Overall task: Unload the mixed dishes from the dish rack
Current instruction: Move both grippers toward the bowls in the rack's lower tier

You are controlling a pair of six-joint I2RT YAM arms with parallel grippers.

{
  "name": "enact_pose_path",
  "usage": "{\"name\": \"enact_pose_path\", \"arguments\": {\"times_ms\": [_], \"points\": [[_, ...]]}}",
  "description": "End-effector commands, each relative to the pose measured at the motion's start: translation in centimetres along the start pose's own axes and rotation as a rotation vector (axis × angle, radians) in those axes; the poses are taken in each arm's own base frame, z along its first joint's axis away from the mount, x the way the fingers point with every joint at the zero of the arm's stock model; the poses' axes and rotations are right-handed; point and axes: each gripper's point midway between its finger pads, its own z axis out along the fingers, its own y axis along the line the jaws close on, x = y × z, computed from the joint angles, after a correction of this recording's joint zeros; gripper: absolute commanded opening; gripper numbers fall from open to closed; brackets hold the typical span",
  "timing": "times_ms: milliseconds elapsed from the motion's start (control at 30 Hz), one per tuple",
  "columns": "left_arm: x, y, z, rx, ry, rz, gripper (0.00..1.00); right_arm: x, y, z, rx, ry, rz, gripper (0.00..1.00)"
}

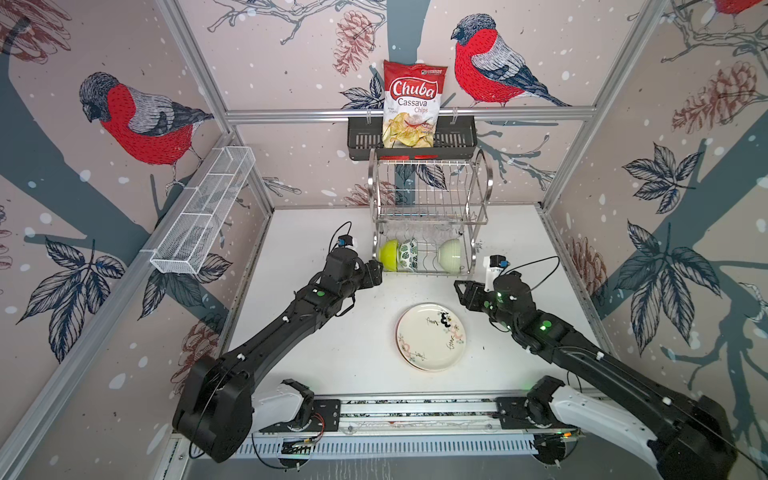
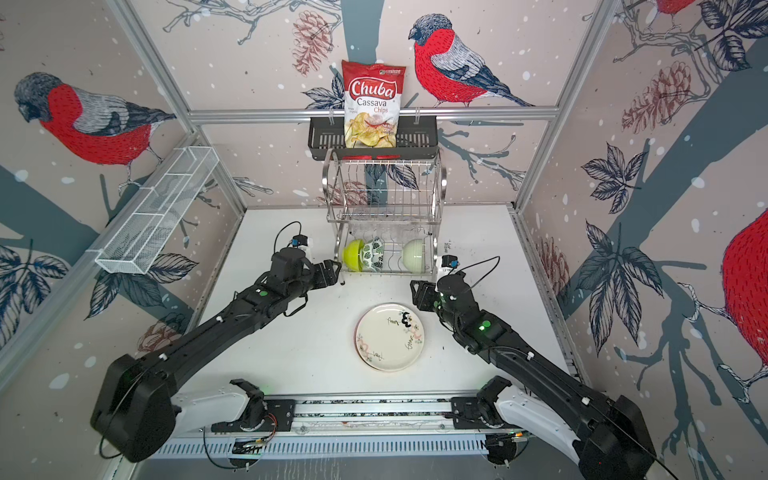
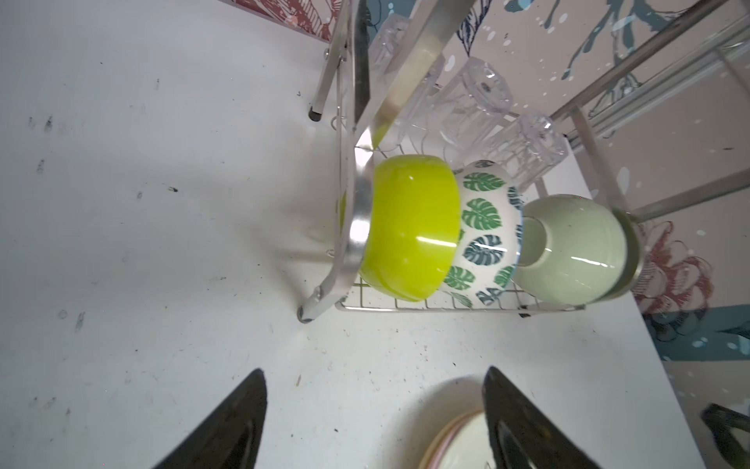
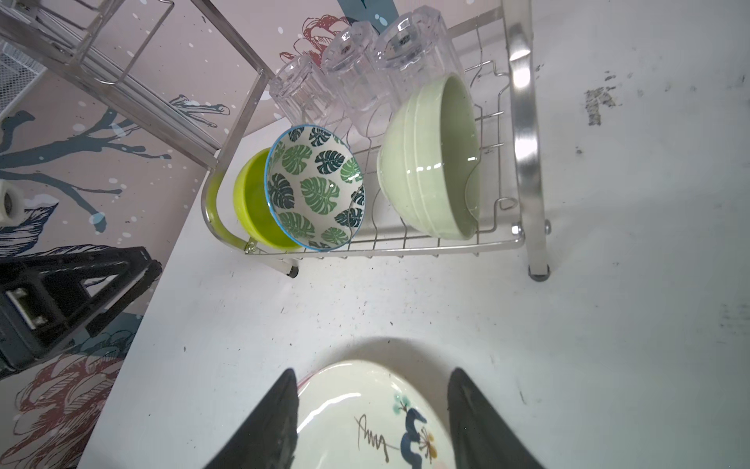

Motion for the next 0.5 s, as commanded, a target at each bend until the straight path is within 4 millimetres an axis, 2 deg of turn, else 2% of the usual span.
{"name": "enact_pose_path", "arguments": {"times_ms": [0, 167, 300, 400, 433, 467], "points": [[-2.1, -0.1, 1.4, -0.016, -0.074, 0.019, 0.75, -1.4, 0.8, 0.7, -0.027, -0.024, -0.044, 0.59], [-3.0, 0.1, 3.6, -0.066, -0.064, 0.009, 0.62, -1.7, 0.3, 2.4, 0.01, 0.015, -0.057, 0.55], [-4.2, 0.0, 4.4, -0.095, -0.071, 0.028, 0.5, -2.0, 0.2, 3.6, 0.003, 0.028, -0.062, 0.51], [-3.7, 0.5, 5.0, -0.111, -0.053, 0.036, 0.44, -2.4, 0.1, 4.3, -0.004, 0.033, -0.06, 0.51], [-4.7, 0.0, 5.0, -0.104, -0.072, 0.034, 0.42, -2.6, 0.1, 4.4, -0.008, 0.031, -0.059, 0.51], [-4.8, 0.0, 5.1, -0.108, -0.073, 0.034, 0.38, -2.8, 0.1, 4.5, -0.016, 0.03, -0.062, 0.51]]}}
